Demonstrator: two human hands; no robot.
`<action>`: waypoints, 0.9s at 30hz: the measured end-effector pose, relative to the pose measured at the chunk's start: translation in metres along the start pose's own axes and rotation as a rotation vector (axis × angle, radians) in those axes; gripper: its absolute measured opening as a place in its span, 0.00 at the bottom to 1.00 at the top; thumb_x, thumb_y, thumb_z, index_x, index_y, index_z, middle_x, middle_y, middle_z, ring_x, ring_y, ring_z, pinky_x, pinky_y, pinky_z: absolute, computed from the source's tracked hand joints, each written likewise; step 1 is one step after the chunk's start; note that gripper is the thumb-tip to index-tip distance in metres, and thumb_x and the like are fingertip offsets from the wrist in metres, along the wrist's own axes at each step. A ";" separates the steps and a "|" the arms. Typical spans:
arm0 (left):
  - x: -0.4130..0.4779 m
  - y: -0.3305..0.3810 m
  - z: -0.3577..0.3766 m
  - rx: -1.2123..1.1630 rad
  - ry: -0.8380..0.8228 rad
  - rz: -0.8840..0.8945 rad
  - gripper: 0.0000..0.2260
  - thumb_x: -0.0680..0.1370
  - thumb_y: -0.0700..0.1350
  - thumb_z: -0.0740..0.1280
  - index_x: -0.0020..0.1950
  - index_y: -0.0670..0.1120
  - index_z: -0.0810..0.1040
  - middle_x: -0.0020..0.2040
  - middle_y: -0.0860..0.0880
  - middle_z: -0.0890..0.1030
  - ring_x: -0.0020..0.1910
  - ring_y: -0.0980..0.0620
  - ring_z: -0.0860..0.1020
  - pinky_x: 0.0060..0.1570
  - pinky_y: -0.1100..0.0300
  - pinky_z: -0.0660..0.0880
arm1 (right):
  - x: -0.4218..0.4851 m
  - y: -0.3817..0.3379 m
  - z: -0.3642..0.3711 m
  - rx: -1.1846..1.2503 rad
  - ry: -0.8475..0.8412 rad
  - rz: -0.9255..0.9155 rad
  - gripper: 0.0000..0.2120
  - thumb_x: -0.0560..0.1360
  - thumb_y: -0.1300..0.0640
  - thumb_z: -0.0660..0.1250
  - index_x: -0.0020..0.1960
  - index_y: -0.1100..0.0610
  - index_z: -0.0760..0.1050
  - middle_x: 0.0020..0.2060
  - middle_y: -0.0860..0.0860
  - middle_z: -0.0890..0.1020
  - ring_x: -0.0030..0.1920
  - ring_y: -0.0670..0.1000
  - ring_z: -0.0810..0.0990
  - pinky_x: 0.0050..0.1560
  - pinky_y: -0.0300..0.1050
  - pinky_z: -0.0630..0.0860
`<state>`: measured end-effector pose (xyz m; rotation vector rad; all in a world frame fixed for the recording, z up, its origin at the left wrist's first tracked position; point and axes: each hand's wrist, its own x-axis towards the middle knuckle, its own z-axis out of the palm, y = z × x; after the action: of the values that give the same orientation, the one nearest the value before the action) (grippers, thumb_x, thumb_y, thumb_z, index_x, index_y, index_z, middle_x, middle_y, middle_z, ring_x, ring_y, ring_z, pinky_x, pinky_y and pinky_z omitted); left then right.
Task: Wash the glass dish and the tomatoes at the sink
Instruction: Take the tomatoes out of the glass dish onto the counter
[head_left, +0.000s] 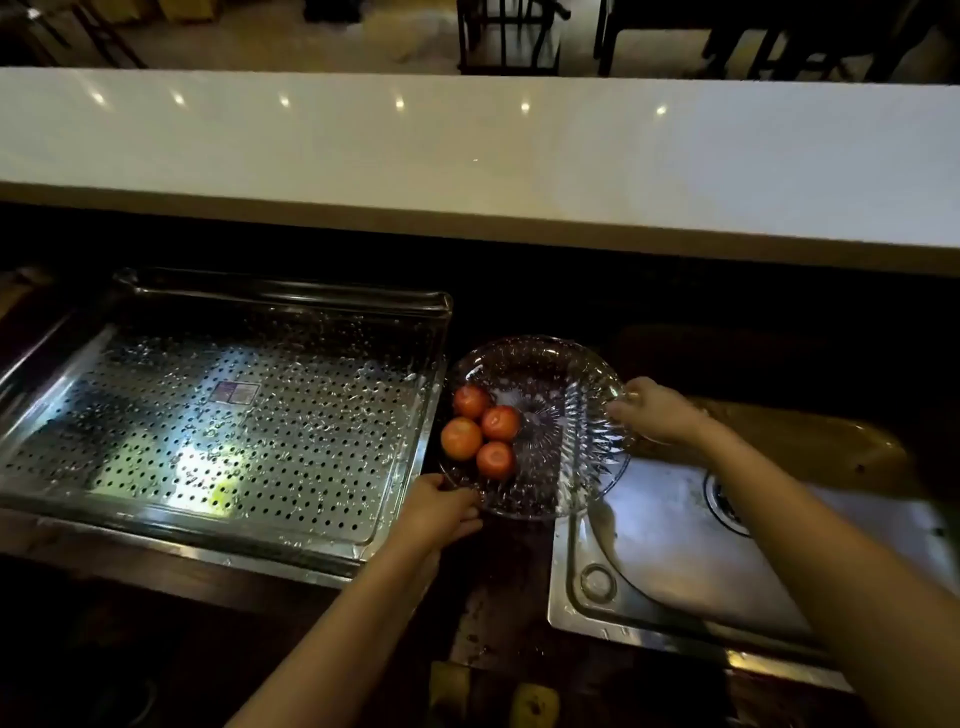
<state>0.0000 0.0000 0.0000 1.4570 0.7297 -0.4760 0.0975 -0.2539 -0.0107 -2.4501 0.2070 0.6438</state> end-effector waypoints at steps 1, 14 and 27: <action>0.003 0.000 0.003 -0.005 0.031 0.026 0.13 0.76 0.31 0.62 0.37 0.47 0.65 0.35 0.44 0.74 0.32 0.52 0.75 0.25 0.66 0.77 | 0.002 -0.001 0.003 0.038 0.034 -0.025 0.17 0.79 0.50 0.60 0.60 0.62 0.69 0.47 0.59 0.78 0.47 0.57 0.78 0.46 0.46 0.72; 0.033 -0.018 0.018 -0.013 0.195 0.110 0.18 0.76 0.27 0.57 0.62 0.43 0.64 0.40 0.47 0.72 0.35 0.52 0.76 0.27 0.64 0.75 | 0.012 0.005 0.044 0.504 0.303 -0.096 0.17 0.82 0.57 0.52 0.34 0.55 0.64 0.29 0.52 0.70 0.29 0.50 0.69 0.34 0.47 0.67; 0.026 -0.026 0.024 -0.008 0.171 0.142 0.19 0.76 0.29 0.60 0.66 0.40 0.63 0.43 0.46 0.73 0.36 0.50 0.78 0.32 0.61 0.78 | 0.002 0.033 0.042 0.638 0.329 -0.126 0.15 0.82 0.56 0.52 0.37 0.55 0.68 0.26 0.52 0.73 0.25 0.49 0.69 0.22 0.32 0.66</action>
<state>0.0045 -0.0219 -0.0378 1.5433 0.7556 -0.2417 0.0732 -0.2562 -0.0585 -1.9089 0.3273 0.0832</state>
